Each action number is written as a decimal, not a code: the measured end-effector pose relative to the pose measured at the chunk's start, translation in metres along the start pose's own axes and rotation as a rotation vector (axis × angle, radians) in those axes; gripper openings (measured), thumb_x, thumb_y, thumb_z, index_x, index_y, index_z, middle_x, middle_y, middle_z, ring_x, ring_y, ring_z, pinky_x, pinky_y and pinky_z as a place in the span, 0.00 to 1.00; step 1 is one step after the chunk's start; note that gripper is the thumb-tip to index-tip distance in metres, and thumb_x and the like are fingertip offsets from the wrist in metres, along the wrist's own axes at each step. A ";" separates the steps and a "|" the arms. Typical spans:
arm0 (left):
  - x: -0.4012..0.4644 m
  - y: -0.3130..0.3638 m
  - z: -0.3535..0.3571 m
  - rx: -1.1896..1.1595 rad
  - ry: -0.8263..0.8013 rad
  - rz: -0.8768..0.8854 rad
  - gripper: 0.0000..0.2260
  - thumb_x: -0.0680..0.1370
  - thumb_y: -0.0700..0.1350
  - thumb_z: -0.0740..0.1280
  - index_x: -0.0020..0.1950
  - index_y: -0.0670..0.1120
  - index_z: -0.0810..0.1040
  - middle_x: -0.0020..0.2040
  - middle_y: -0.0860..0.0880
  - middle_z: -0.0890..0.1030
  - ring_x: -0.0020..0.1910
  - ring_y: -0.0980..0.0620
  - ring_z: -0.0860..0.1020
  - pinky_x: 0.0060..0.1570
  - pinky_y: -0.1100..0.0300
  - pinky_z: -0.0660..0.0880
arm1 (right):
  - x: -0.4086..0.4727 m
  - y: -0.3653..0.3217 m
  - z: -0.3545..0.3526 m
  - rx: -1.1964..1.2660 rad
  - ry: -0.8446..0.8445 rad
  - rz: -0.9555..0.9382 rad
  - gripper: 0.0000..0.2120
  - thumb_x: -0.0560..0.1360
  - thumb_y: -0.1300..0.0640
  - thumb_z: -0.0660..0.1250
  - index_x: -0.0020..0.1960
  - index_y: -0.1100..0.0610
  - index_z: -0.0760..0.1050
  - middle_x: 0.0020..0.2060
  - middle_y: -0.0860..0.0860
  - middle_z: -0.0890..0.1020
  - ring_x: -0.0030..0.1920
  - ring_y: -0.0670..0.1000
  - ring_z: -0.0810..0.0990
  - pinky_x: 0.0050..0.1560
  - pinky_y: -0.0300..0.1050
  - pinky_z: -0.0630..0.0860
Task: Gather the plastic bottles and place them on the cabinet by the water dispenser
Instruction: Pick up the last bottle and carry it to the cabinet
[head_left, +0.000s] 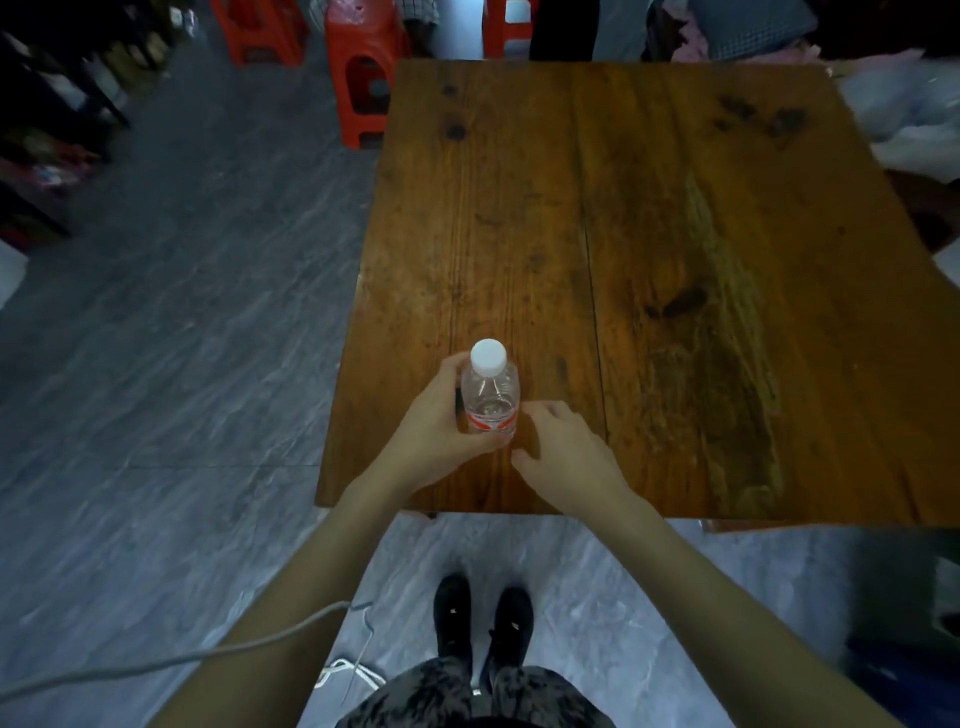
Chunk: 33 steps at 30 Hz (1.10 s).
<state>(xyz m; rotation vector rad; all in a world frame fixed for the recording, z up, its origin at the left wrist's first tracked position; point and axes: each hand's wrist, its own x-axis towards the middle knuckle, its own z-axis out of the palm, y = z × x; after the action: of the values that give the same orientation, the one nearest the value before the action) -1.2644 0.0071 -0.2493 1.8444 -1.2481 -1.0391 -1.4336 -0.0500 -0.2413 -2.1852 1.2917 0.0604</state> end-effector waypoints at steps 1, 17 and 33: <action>0.002 -0.001 0.001 -0.020 0.018 0.017 0.36 0.69 0.50 0.81 0.71 0.56 0.66 0.64 0.60 0.77 0.62 0.64 0.77 0.62 0.61 0.77 | 0.000 0.000 0.001 0.003 -0.003 0.001 0.21 0.77 0.49 0.65 0.69 0.49 0.68 0.66 0.50 0.73 0.63 0.51 0.74 0.59 0.52 0.76; -0.019 0.021 -0.016 -0.092 0.201 0.238 0.28 0.64 0.43 0.84 0.59 0.52 0.75 0.54 0.60 0.81 0.55 0.59 0.80 0.54 0.67 0.77 | 0.001 0.012 -0.001 0.761 -0.189 0.177 0.13 0.80 0.56 0.63 0.63 0.47 0.77 0.58 0.44 0.81 0.61 0.46 0.77 0.62 0.47 0.74; -0.038 0.115 -0.022 -0.166 0.068 0.396 0.29 0.64 0.42 0.83 0.60 0.52 0.76 0.55 0.56 0.82 0.56 0.51 0.82 0.54 0.59 0.79 | -0.029 0.039 -0.039 1.612 -0.475 0.472 0.25 0.82 0.44 0.56 0.67 0.62 0.75 0.60 0.60 0.82 0.61 0.59 0.81 0.65 0.59 0.75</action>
<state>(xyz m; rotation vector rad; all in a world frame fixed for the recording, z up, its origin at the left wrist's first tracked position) -1.3003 0.0084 -0.1312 1.4197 -1.3711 -0.8261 -1.4902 -0.0602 -0.2180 -0.4458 0.9135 -0.2016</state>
